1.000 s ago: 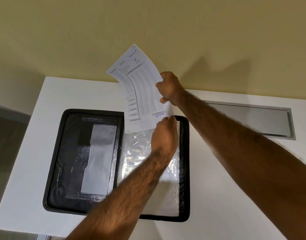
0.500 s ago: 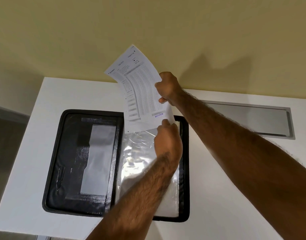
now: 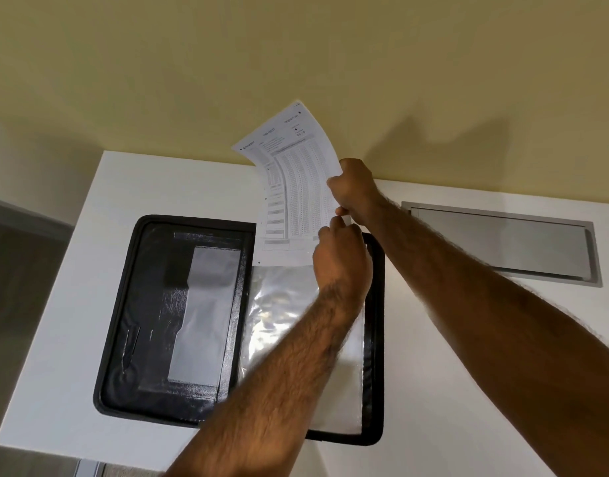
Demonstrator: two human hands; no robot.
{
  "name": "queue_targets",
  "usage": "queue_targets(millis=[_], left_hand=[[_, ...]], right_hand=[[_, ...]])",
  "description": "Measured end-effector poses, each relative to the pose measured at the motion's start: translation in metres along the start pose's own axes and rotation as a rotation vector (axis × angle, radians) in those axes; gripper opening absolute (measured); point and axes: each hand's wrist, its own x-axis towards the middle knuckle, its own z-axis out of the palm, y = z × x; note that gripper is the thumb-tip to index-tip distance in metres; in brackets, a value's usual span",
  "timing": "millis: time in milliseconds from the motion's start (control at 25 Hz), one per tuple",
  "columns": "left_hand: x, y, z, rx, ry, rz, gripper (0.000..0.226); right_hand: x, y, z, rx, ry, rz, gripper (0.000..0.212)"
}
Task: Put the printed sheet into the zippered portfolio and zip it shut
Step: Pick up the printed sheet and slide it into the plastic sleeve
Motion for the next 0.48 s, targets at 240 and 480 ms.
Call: queue_targets(millis=[240, 480], left_hand=[[0.029, -0.027, 0.006, -0.041, -0.155, 0.082, 0.019], [0.040, -0.035, 0.011, -0.032, -0.226, 0.161, 0.022]], right_hand=[[0.007, 0.018, -0.021, -0.125, -0.143, -0.080, 0.018], [0.006, 0.040, -0.030, -0.012, -0.311, -0.045, 0.040]])
